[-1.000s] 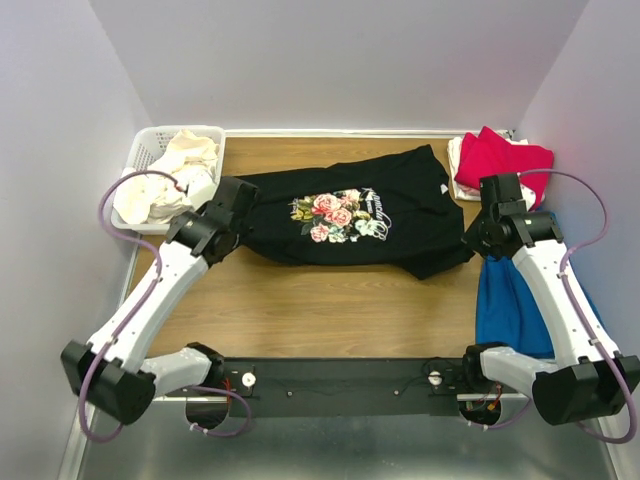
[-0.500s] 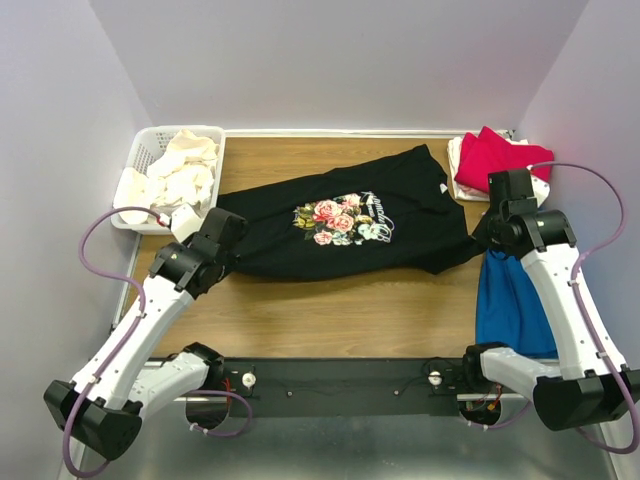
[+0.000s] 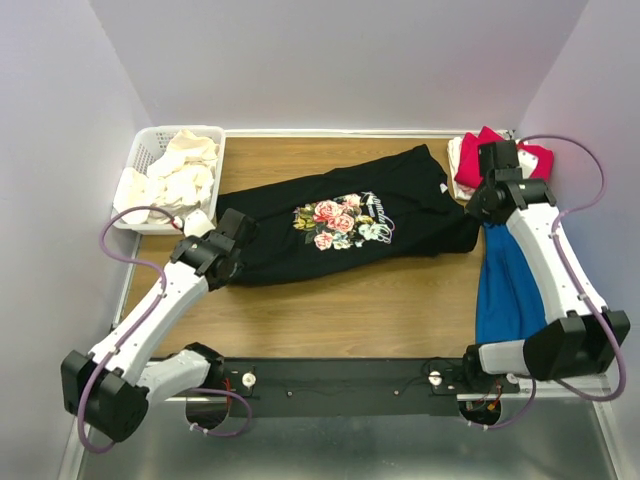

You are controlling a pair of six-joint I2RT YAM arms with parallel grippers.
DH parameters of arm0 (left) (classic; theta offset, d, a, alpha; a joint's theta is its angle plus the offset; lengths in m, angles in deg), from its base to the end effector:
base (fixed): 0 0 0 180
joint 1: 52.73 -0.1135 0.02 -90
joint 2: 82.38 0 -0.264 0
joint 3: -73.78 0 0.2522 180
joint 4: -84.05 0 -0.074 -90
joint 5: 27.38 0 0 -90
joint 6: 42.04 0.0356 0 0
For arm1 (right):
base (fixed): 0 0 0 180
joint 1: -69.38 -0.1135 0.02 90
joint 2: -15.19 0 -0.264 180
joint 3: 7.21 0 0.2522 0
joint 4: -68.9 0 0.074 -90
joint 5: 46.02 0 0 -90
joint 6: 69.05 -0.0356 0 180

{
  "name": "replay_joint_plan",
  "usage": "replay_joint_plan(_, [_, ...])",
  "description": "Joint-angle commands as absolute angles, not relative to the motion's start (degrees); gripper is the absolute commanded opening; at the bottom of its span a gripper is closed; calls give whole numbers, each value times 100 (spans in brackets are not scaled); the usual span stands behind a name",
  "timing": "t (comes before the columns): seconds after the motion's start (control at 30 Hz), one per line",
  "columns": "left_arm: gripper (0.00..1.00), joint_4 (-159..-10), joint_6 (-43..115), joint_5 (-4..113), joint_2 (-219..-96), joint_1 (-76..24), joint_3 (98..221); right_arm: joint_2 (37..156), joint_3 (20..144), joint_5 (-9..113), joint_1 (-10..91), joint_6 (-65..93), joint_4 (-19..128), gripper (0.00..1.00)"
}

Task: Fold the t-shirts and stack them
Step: Fold the other side of the tshirt into a rectangle

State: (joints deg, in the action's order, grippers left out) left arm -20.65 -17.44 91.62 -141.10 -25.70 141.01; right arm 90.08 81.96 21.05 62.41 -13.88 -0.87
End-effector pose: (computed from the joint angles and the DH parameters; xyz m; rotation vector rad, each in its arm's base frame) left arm 0.1626 -0.0636 0.2798 -0.9480 2.3200 0.0768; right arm 0.2559 0.0173 0.3426 0.7357 2.3283 -0.1917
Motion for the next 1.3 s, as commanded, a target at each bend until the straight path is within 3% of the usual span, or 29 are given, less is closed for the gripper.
replay_joint_plan(0.0, [0, -2277, -1796, 9584, -14600, -2566, 14282, 9647, 8854, 2043, 6515, -1079, 591, 1])
replay_joint_plan(0.2, [0, -2479, -1532, 9883, -15312, -2776, 14844, 10474, 9556, 2429, 6823, -867, 952, 1])
replay_joint_plan(0.47, [0, -3260, -619, 10103, -16357, -3804, 15564, 11808, 10287, 2974, 6911, -876, 1409, 1])
replay_joint_plan(1.07, [0, -4096, -29, 9936, -18722, -4227, 16663, 13981, 12036, 3748, 6911, -525, 1620, 1])
replay_joint_plan(1.13, [0, -4097, -11, 9945, -18872, -4279, 16795, 14122, 12237, 3800, 6911, -455, 1620, 10])
replay_joint_plan(1.17, [0, -4114, -11, 9954, -18995, -4315, 16952, 14262, 12326, 3853, 6911, -376, 1638, 22])
replay_joint_plan(1.27, [4, -4184, 24, 9989, -19223, -4403, 17338, 14552, 12825, 3967, 6911, -209, 1655, 44])
